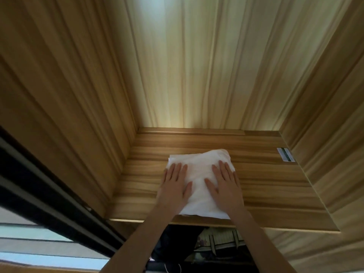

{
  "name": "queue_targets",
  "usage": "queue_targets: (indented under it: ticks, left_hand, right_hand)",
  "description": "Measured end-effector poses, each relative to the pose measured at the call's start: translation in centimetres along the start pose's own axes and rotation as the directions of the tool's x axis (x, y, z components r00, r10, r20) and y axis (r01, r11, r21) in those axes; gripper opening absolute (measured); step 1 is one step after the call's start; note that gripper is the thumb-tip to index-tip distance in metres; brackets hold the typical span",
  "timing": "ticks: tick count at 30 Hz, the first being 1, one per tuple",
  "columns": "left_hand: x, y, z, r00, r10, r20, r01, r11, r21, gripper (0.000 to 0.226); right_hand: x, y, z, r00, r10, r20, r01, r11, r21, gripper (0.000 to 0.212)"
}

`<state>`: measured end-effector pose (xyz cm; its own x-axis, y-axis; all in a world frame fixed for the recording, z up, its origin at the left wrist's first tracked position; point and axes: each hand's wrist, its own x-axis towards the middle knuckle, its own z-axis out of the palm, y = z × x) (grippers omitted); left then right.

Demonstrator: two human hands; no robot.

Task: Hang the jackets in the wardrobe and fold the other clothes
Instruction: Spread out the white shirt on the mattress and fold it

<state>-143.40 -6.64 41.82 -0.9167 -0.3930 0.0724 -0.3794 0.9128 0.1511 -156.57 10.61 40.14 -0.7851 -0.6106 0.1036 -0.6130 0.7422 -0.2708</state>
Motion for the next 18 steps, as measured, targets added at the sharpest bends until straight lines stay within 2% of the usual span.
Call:
queue_targets:
  ticks: [6, 11, 15, 18]
  left_hand:
    - [-3.6, -1.6, -3.9, 0.993, -0.046, -0.106, 0.046, 0.999, -0.003, 0.074]
    - [-8.6, -3.2, -8.1, 0.982, -0.080, -0.171, 0.081, 0.997, -0.002, 0.066]
    - [-14.7, -4.6, -11.7, 0.941, -0.112, -0.319, 0.104, 0.994, -0.040, 0.060]
    - [-19.7, -6.0, -13.7, 0.890, -0.144, -0.432, 0.131, 0.990, -0.061, 0.046]
  right_hand:
    - [-2.0, -4.8, -2.0, 0.991, -0.052, -0.123, 0.069, 0.988, 0.141, 0.076]
    - [-5.3, -9.7, -4.5, 0.969, -0.117, -0.219, 0.149, 0.979, 0.137, 0.069]
    - [-8.7, -13.8, -6.8, 0.956, -0.178, -0.232, 0.214, 0.966, 0.142, 0.077]
    - [-11.9, -17.5, -8.3, 0.941, -0.234, -0.244, 0.274, 0.951, 0.144, 0.070]
